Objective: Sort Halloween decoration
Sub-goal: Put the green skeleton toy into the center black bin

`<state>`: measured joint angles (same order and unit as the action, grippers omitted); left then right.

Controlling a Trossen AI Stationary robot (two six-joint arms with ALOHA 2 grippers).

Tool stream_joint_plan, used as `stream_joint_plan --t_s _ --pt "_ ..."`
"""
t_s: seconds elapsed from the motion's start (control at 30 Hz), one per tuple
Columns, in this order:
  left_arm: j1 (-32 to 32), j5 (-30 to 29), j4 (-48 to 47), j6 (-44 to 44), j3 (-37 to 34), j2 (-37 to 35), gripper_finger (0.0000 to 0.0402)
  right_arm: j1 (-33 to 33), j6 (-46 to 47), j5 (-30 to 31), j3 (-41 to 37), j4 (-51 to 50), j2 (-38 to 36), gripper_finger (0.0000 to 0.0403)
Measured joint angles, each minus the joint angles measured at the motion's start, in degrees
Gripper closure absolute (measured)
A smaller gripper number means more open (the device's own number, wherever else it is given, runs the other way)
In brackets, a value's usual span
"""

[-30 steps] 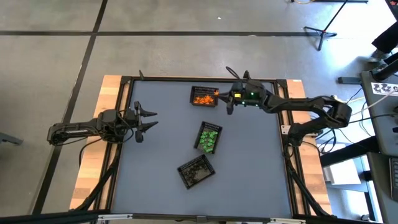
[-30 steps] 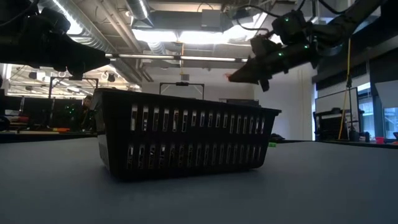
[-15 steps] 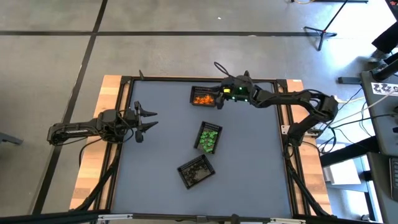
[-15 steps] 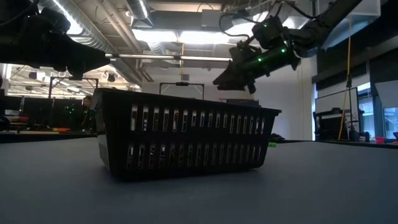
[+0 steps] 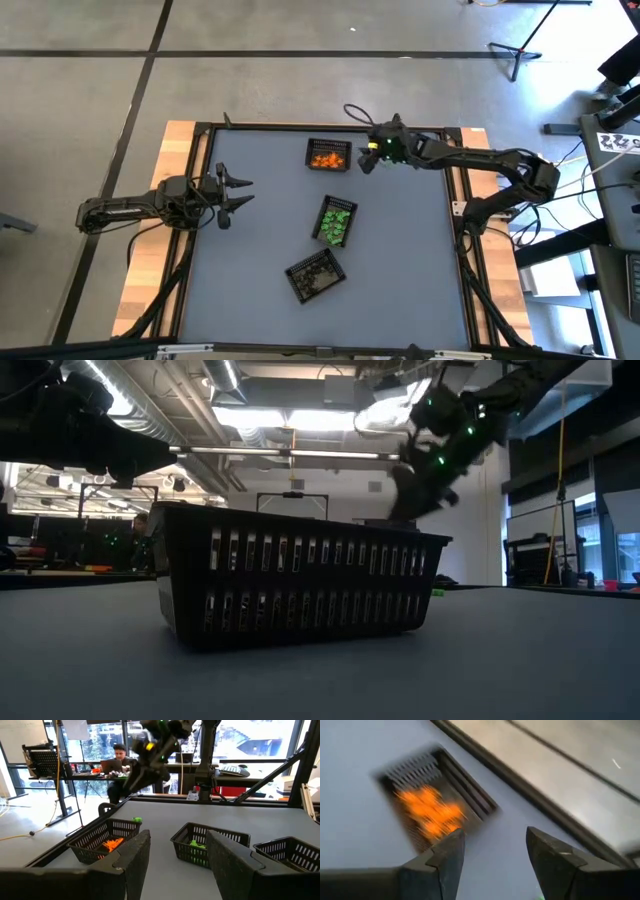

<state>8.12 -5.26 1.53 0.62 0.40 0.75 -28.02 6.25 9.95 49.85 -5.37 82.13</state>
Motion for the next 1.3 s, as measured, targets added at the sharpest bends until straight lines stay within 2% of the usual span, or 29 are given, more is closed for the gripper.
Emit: stream_joint_plan --t_s 0.1,0.33,0.5,0.77,1.1,1.2,1.3 --pt "0.0 0.0 0.0 0.0 0.0 0.0 0.0213 -1.6 2.7 2.6 -2.5 -2.4 0.6 0.0192" --pt "0.0 0.0 0.0 0.0 0.0 0.0 0.0213 -8.8 9.3 2.9 -11.4 0.2 0.7 0.0191" --pt "0.0 0.0 0.0 0.0 0.0 0.0 0.0213 -11.9 10.0 -1.6 -15.8 6.5 0.7 0.0191" --pt "0.0 0.0 0.0 0.0 0.0 0.0 0.0213 -11.7 10.1 -2.5 -17.7 10.0 2.5 0.0191" --pt "0.0 -0.1 0.0 0.0 0.0 0.0 0.0213 -9.1 11.2 -0.3 -17.6 14.8 11.6 0.0193" --pt "0.0 -0.2 0.0 0.0 0.0 0.0 0.0213 -8.0 10.6 1.1 -17.5 15.2 12.9 0.0216" --pt "0.0 -0.2 0.0 0.0 0.0 0.0 0.0213 -7.3 10.0 1.4 -17.5 15.3 13.0 0.0263"
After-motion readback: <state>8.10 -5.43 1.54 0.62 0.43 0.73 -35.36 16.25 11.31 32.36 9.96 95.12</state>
